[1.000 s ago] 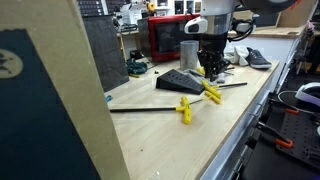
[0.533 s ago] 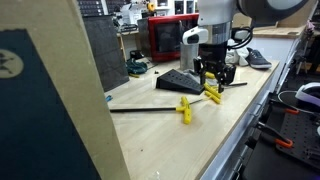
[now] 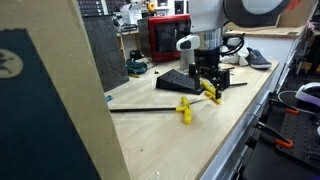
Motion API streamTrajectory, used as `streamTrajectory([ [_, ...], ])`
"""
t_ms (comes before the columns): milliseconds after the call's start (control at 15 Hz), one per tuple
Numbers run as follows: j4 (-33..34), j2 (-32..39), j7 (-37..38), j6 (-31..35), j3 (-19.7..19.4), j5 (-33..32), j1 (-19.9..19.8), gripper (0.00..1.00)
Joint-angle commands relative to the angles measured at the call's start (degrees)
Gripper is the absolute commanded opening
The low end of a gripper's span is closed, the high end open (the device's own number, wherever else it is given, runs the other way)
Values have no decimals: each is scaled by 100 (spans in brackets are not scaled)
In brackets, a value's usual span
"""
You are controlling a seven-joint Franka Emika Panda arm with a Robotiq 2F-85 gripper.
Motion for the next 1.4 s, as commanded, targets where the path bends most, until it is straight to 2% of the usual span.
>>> streamTrajectory([
  [0, 261, 227, -205, 54, 86, 243, -97, 100],
  [400, 296, 370, 244, -37, 172, -55, -115, 100],
  [467, 282, 398, 363, -22, 191, -119, -112, 94],
  [533, 280, 413, 402, -22, 207, -129, -113, 77],
  [733, 256, 409, 685, -30, 225, -331, -132, 63],
  [933, 210, 363, 987, -50, 194, -611, -173, 37],
  [1267, 124, 347, 1408, -70, 170, -986, -291, 0],
  [1333, 107, 351, 1457, -75, 172, -1022, -308, 0],
])
